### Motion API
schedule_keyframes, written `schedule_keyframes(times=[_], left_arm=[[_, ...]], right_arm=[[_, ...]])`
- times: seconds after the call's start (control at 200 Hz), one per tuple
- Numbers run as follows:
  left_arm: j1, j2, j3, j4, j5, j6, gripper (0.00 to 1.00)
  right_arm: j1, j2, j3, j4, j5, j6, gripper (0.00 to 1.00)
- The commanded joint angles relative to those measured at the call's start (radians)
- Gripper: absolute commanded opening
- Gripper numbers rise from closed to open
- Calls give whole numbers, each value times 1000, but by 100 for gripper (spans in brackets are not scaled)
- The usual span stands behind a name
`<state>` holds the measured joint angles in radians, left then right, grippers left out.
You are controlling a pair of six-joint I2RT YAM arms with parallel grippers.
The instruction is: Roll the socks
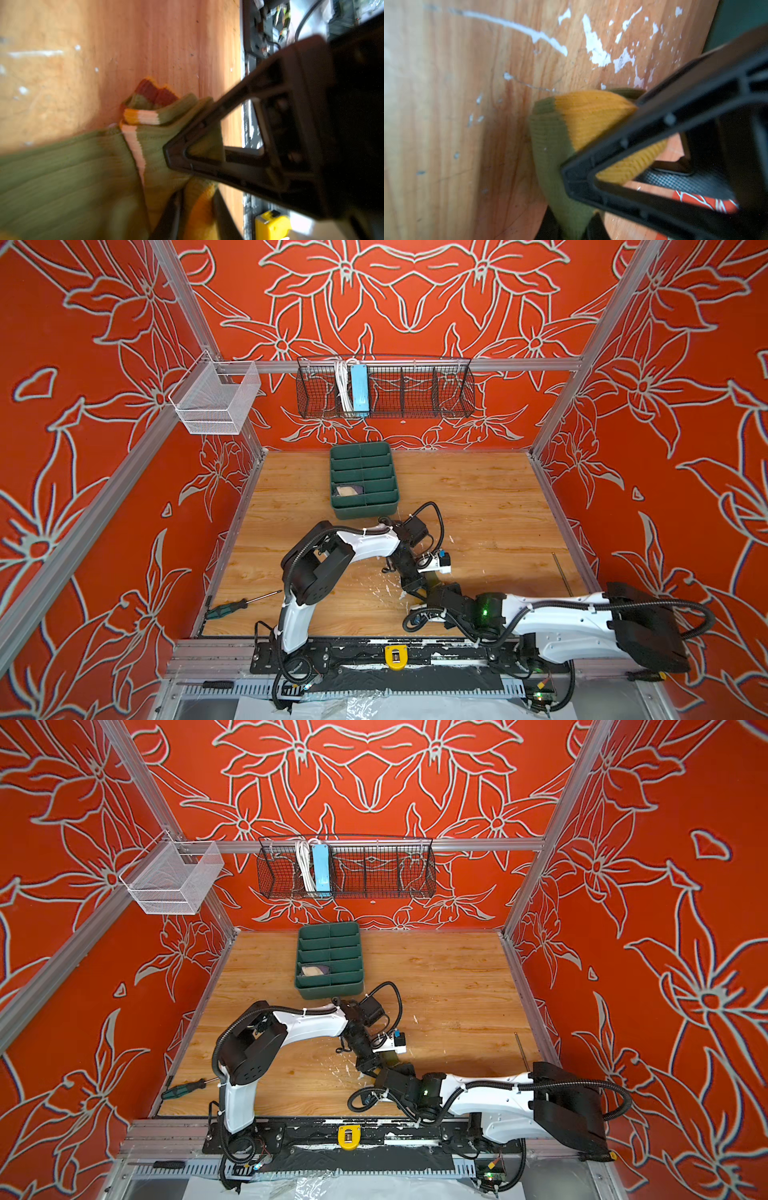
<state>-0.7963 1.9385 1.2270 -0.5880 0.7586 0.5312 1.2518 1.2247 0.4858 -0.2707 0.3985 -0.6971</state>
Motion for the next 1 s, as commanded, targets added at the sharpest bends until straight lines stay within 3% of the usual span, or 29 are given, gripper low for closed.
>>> schedule_keyframes(times=[0.0,0.11,0.28,0.31,0.44,0.551,0.636,0.721,0.886,0.991], left_arm=[[9,-102,-54,124,-126,-49,50],[9,-211,-110,228,-218,-96,61],[11,-434,-223,391,-494,-119,82],[11,-478,-247,424,-546,-111,100],[38,-667,-365,603,-720,-130,98],[87,-798,-422,694,-871,-298,98],[167,-888,-414,657,-791,-440,98],[206,-975,-413,639,-706,-474,98],[207,-1127,-405,507,-429,-237,98],[190,-1158,-372,359,-351,-157,97]], right_arm=[[0,22,40,-161,-142,44,0],[-15,14,49,-208,-191,72,0],[-85,-10,86,-271,-289,82,0],[-100,-9,92,-281,-309,82,0],[-147,41,124,-334,-398,73,0],[-181,110,169,-372,-475,99,0],[-198,154,197,-385,-519,116,0],[-213,193,225,-406,-557,119,0],[-268,293,312,-488,-648,114,0],[-295,385,391,-552,-712,126,0]])
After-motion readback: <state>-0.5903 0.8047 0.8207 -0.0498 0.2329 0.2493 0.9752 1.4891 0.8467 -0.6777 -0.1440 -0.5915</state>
